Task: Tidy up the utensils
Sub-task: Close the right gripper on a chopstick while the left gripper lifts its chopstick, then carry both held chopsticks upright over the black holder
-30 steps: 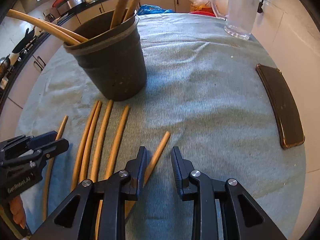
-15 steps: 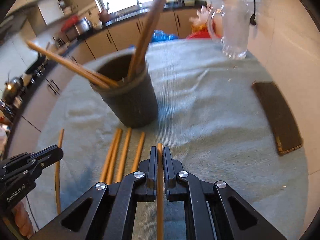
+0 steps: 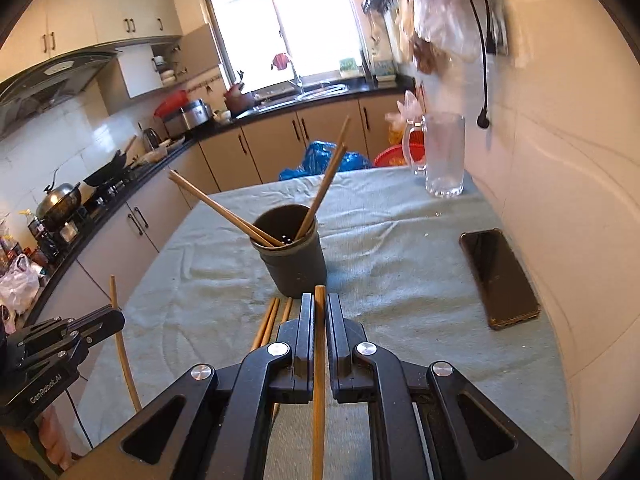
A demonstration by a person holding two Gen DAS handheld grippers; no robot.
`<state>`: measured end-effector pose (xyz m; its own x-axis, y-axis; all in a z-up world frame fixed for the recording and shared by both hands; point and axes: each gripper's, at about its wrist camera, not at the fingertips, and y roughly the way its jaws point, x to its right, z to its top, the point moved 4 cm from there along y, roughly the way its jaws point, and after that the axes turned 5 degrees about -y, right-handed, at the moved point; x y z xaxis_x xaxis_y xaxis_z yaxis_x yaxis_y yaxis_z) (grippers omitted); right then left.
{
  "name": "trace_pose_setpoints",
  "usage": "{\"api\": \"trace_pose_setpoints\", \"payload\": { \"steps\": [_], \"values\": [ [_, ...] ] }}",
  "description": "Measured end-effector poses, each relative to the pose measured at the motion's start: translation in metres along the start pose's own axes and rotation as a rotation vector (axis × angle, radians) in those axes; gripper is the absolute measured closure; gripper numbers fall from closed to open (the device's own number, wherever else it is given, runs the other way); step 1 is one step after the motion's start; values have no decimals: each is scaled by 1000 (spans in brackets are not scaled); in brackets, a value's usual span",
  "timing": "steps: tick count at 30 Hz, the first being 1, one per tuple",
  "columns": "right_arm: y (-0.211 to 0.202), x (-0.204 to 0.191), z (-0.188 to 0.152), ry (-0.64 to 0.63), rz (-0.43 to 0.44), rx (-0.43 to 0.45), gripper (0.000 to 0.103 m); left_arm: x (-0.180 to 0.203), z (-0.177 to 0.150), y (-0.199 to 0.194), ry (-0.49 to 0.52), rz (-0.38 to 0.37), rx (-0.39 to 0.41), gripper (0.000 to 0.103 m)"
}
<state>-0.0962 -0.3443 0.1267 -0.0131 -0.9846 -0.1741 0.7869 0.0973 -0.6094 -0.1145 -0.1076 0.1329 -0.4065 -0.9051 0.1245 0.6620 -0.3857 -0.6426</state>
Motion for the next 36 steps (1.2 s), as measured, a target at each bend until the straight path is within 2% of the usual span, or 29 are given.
{"api": "trace_pose_setpoints", "payload": {
  "steps": [8, 20, 26, 36],
  "values": [
    [-39, -1, -6, -31, 10, 45, 97, 3, -10, -36, 13, -20, 25, 97],
    [-89, -23, -14, -126, 10, 108, 97, 1, -16, -72, -23, -48, 80, 97],
    [-97, -32, -13, -142, 22, 126, 97, 0, -12, -72, -40, -51, 100, 97],
    [-85, -26, 3, -105, 36, 121, 97, 4, 6, -63, -46, -64, 109, 97]
  ]
}}
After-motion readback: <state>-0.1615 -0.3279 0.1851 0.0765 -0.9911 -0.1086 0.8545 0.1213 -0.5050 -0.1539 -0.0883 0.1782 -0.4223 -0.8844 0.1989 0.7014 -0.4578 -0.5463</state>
